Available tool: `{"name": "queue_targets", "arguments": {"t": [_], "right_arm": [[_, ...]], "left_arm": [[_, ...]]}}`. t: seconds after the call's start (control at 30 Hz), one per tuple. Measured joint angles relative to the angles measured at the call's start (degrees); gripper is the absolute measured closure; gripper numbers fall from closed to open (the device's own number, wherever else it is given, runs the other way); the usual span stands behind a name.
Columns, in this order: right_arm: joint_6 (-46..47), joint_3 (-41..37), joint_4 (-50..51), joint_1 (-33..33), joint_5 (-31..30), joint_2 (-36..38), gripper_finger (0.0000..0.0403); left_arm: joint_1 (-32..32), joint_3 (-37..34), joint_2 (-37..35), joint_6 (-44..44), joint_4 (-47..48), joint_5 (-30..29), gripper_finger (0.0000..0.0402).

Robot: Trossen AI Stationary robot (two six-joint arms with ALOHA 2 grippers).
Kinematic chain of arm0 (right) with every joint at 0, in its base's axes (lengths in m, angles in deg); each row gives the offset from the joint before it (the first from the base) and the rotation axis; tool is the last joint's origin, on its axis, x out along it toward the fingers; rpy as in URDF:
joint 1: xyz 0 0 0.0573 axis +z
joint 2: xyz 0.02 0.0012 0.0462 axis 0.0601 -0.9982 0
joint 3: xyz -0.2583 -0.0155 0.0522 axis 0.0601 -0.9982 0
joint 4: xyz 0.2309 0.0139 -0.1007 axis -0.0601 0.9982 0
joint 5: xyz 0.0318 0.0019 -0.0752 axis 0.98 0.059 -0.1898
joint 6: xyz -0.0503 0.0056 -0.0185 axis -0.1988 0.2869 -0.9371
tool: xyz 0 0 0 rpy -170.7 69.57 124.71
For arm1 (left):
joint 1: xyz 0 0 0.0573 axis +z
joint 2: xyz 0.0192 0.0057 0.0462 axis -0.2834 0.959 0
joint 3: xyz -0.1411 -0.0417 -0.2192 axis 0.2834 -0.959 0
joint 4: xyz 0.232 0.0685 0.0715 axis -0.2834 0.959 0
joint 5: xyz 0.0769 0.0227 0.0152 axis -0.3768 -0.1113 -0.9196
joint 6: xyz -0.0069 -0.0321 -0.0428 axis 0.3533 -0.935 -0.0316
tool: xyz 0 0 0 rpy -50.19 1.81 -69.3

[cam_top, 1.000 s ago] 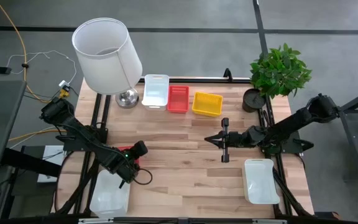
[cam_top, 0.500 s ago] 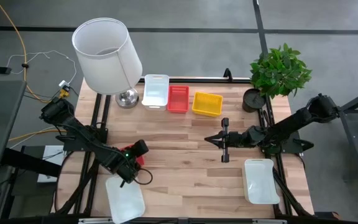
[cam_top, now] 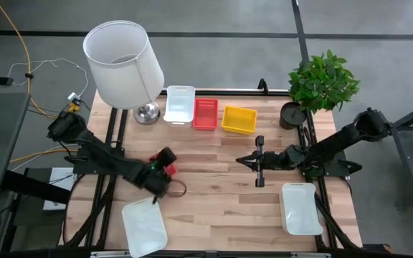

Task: Stack baskets by color
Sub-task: Stack the bottom orange bin on the orange bin

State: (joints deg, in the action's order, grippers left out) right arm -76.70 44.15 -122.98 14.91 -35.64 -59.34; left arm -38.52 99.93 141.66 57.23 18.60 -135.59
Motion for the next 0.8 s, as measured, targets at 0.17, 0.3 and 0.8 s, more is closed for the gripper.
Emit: {"name": "queue_targets", "arguments": {"t": [0.17, 0.3, 0.8], "right_arm": [[-0.1, 0.0, 0.0, 0.0, 0.0, 0.0, 0.0403], [-0.2, 0.0, 0.4, 0.0, 0.0, 0.0, 0.0403], [-0.2, 0.0, 0.6, 0.0, -0.6, 0.0, 0.0403]], "left_arm": [[5.3, 0.0, -1.4, 7.8, -11.1, -0.8, 0.0401], [8.7, 0.2, -2.7, 14.0, -28.0, 0.0, 0.0401], [27.5, 23.3, 1.0, 23.0, -34.0, 3.5, 0.0401]]}}
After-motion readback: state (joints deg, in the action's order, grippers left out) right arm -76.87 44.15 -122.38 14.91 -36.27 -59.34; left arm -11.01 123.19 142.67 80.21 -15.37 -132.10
